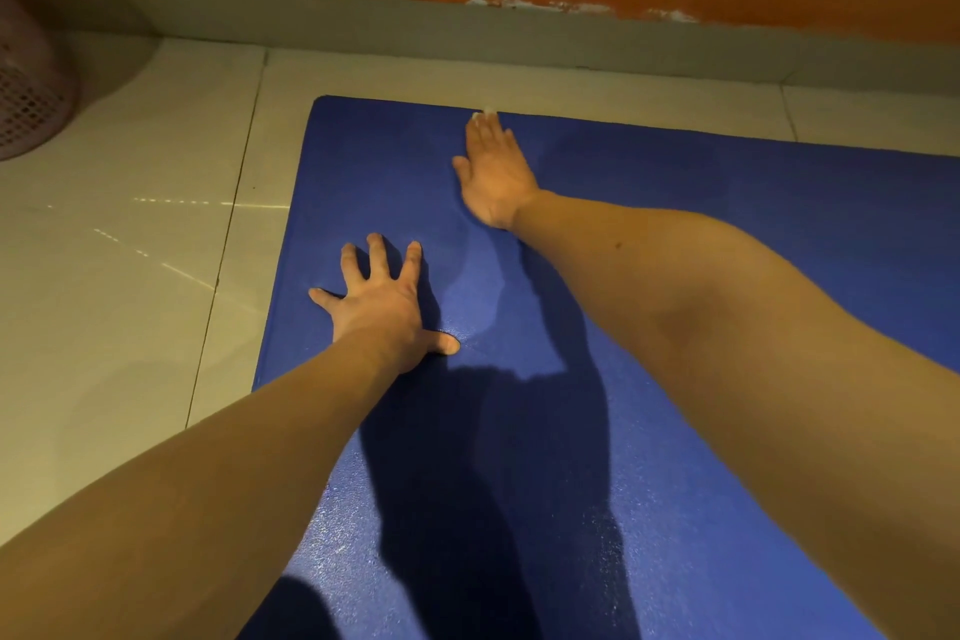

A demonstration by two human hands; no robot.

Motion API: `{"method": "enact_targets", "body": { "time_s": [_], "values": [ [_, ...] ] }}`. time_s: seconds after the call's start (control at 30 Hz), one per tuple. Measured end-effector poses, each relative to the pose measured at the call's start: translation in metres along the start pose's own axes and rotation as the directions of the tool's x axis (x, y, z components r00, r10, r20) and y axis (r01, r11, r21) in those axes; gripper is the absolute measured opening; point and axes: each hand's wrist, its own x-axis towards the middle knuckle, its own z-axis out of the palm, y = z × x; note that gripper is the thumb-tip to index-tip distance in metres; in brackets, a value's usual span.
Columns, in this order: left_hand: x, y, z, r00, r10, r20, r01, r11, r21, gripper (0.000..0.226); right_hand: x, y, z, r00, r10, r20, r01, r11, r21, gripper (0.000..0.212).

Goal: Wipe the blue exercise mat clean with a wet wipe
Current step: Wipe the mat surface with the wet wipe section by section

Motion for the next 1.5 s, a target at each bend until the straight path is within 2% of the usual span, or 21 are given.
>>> {"method": "enact_targets", "body": {
  "time_s": [0.1,0.23,0.33,0.43,0.53,0.7,0.77,0.9,0.97,1.07,1.17,1.3,1.37,1.5],
  "values": [
    [0.0,0.0,-0.001,1.0,0.002,-0.002,-0.002,1.0,0.006,0.135,0.001,0.027,-0.011,0.999,-0.03,-0.017,0.028,0.996,-0.084,0.063],
    [0.001,0.0,0.0,1.0,0.003,0.005,-0.003,1.0,0.004,0.136,0.011,0.09,-0.022,0.983,0.171,-0.059,-0.178,0.973,-0.145,0.062],
    [0.001,0.0,-0.001,1.0,0.002,0.008,-0.002,1.0,0.011,0.136,0.011,0.088,-0.018,0.97,0.233,-0.065,-0.238,0.968,-0.08,0.061],
    [0.001,0.001,-0.002,1.0,0.004,0.013,-0.004,1.0,0.013,0.136,0.002,0.041,-0.013,0.981,0.182,-0.061,-0.183,0.983,-0.011,0.063],
    [0.002,0.0,-0.001,1.0,-0.002,0.011,0.002,1.0,0.002,0.137,-0.001,0.0,-0.003,0.998,0.049,-0.047,-0.048,0.999,0.025,0.063],
    [0.0,0.0,-0.001,1.0,-0.002,0.003,0.002,1.0,-0.006,0.135,-0.002,-0.006,0.006,0.993,-0.113,0.016,0.114,0.991,-0.07,0.064],
    [0.0,-0.001,-0.002,1.0,0.003,0.003,-0.003,1.0,-0.011,0.135,0.001,0.015,-0.004,0.995,-0.099,-0.007,0.098,0.991,-0.087,0.063],
    [0.001,0.0,-0.002,1.0,0.0,0.01,0.0,1.0,0.009,0.136,0.002,0.072,-0.026,0.996,0.082,-0.039,-0.088,0.975,-0.206,0.058],
    [0.001,0.001,-0.002,1.0,0.005,0.012,-0.006,1.0,0.012,0.136,-0.004,0.081,-0.025,0.99,0.122,-0.067,-0.134,0.968,-0.211,0.06],
    [0.0,0.0,-0.002,1.0,0.009,0.01,-0.009,1.0,0.01,0.135,-0.016,0.05,-0.012,0.992,0.029,-0.123,-0.039,0.996,-0.077,0.061],
    [0.001,0.0,-0.002,1.0,0.002,0.011,-0.002,1.0,0.003,0.135,-0.033,0.004,0.008,0.993,-0.072,-0.094,0.066,0.996,-0.068,0.06],
    [0.001,0.001,-0.002,1.0,-0.001,0.012,0.001,1.0,0.0,0.135,-0.05,-0.024,0.033,0.967,-0.245,-0.066,0.219,0.938,-0.269,0.058],
    [0.001,0.001,-0.002,1.0,-0.003,0.012,0.003,1.0,0.001,0.135,-0.049,-0.023,0.027,0.966,-0.25,-0.07,0.23,0.948,-0.221,0.056],
    [0.002,0.0,-0.002,1.0,-0.005,0.009,0.005,1.0,-0.002,0.135,-0.051,-0.02,0.01,0.966,-0.182,-0.182,0.194,0.98,0.049,0.049]
  ]
}}
